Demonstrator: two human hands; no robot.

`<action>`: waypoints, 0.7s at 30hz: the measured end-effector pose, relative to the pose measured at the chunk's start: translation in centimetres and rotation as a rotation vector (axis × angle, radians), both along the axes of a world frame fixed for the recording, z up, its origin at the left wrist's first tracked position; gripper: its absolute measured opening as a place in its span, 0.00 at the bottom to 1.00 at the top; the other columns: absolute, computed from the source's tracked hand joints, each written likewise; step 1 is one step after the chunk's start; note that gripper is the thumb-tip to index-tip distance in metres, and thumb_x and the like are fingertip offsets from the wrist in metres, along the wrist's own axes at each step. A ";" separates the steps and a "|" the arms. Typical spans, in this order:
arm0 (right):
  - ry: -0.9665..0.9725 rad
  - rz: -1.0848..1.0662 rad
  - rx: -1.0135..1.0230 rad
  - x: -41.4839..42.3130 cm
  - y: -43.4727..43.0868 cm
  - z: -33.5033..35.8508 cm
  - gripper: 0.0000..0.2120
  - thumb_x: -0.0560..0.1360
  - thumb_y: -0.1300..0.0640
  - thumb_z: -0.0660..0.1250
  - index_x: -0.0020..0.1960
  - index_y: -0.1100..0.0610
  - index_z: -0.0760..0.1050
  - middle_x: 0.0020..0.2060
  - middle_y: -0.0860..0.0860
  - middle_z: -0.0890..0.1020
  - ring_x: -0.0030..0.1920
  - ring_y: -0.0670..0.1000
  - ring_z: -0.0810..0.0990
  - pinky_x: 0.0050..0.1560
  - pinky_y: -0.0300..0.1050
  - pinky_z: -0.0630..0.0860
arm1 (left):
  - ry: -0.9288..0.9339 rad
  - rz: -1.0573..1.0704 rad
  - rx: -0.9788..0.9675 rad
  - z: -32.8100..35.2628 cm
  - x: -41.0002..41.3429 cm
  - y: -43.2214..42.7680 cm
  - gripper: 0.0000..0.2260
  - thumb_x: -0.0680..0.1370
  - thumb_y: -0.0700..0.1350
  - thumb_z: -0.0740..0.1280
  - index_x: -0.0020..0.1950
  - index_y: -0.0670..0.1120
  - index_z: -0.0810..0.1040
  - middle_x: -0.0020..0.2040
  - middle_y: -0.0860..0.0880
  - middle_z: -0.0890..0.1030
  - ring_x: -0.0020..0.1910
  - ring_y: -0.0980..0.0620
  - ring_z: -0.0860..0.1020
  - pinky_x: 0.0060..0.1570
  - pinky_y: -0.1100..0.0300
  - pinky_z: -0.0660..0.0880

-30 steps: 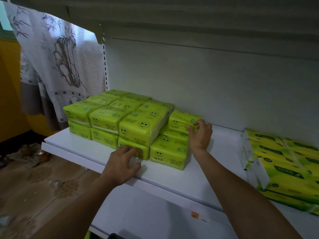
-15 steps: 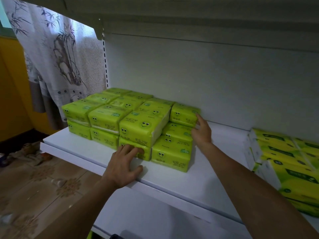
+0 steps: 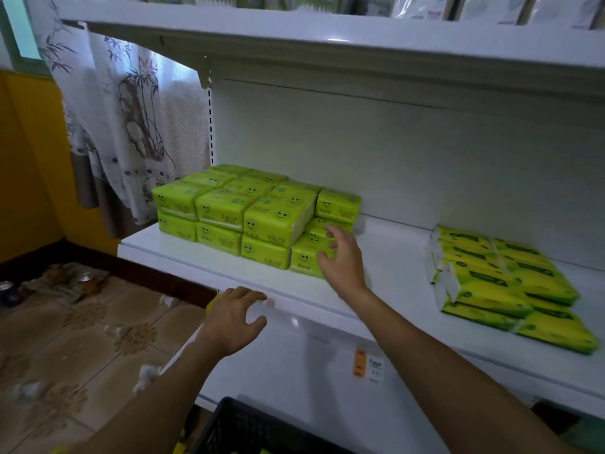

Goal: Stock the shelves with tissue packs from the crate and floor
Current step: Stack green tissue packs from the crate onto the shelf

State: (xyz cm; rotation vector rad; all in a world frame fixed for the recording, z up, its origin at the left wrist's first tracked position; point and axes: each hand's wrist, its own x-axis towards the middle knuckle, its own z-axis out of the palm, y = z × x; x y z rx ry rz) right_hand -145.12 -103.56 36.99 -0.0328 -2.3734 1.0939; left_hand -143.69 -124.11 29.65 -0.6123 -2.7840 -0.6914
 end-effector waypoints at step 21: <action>-0.848 0.091 -0.250 16.4 -4.7 -33.0 0.16 0.72 0.67 0.66 0.60 0.62 0.75 0.54 0.59 0.80 0.56 0.56 0.78 0.58 0.47 0.74 | -0.736 0.333 0.226 -24.6 14.4 -3.1 0.22 0.68 0.53 0.65 0.59 0.46 0.78 0.59 0.43 0.75 0.62 0.43 0.72 0.63 0.54 0.68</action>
